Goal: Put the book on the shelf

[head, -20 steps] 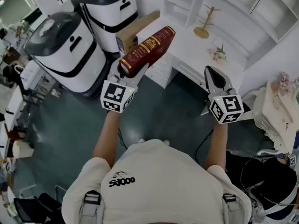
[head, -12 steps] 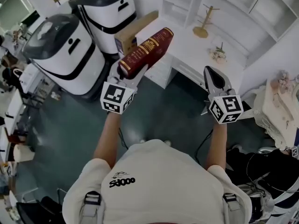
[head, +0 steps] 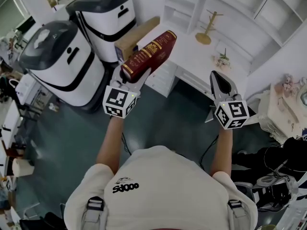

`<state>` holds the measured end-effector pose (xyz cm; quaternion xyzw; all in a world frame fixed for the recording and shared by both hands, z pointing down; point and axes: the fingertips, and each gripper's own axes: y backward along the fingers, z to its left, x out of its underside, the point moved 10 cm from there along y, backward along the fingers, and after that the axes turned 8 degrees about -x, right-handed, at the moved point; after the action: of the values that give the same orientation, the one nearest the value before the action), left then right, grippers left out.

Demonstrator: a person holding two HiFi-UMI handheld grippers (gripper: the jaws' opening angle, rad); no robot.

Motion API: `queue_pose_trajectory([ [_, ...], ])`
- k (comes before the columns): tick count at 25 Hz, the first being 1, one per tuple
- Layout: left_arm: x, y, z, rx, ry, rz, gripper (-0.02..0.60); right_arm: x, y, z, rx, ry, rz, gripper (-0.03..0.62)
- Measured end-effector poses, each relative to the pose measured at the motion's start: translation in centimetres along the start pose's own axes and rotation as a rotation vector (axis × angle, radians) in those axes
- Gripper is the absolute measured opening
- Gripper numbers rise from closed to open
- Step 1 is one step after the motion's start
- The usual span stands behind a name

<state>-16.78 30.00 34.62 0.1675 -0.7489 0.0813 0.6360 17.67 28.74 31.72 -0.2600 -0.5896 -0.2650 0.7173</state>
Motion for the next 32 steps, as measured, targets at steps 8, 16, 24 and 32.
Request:
queue_pose_trajectory([
  [8,1.6,-0.7,2.9,0.043,0.022,0.003,0.242,0.6,-1.7,1.5,0.045,-0.073,-0.004,0.002],
  [16,3.3,-3.4,4.4,0.014,0.045,0.036,0.242,1.3,-6.2,-0.1,-0.034,-0.052,0.008,0.002],
  [24,4.3,-12.5,4.3,-0.033,0.037,0.065,0.242,3.1,-11.5,-9.2,-0.091,-0.057,-0.009,0.002],
  [32,3.6,-24.2,3.8,-0.093,0.059,0.06,0.242,3.5,-16.9,-21.2,-0.127,-0.034,-0.001,0.002],
])
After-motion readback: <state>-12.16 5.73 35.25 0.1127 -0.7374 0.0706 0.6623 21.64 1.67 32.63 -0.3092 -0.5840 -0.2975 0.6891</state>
